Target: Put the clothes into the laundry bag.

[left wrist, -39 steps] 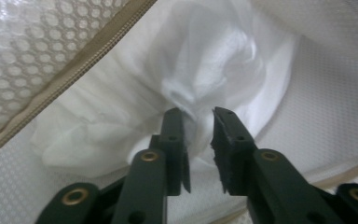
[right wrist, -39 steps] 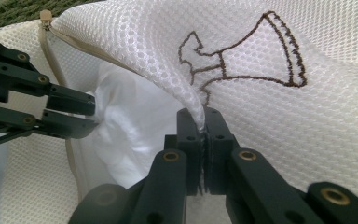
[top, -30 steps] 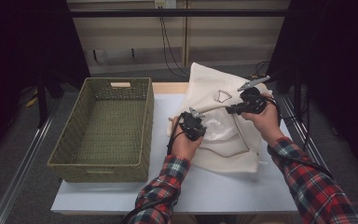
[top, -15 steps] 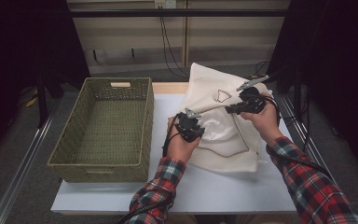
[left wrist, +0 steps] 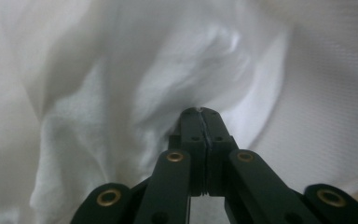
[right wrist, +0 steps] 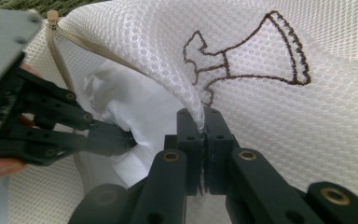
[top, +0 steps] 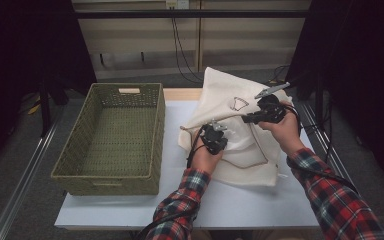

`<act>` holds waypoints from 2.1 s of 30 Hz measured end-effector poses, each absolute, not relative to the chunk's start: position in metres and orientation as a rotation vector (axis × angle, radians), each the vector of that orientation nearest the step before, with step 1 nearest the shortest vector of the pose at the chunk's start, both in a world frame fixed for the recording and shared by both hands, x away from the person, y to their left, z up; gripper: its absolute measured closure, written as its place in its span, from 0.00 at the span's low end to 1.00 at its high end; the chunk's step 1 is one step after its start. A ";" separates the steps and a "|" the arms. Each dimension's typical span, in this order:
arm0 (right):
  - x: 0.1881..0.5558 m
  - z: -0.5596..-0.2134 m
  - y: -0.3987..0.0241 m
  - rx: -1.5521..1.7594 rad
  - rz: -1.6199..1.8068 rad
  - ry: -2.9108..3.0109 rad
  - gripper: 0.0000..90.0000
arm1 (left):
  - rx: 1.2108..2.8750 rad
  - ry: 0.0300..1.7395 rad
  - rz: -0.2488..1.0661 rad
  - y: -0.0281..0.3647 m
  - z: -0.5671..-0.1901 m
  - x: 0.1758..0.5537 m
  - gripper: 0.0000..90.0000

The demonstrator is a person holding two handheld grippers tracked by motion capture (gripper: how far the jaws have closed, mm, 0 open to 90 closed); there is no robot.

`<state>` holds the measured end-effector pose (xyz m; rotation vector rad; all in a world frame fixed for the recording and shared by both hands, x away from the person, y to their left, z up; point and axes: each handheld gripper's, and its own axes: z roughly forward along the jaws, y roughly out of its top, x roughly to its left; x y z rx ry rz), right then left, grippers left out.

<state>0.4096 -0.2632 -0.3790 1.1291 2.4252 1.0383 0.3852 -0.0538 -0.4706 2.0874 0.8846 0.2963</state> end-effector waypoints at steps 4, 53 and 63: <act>0.409 -0.378 -0.265 1.116 1.060 2.438 0.97 | 2.100 0.895 0.325 -0.055 -0.475 0.392 1.00; 0.400 -0.379 -0.258 1.097 1.099 2.458 0.97 | 2.037 0.935 0.310 -0.047 -0.454 0.394 0.71; 0.396 -0.377 -0.255 1.093 1.085 2.454 0.97 | 2.031 0.913 0.336 -0.035 -0.444 0.386 0.53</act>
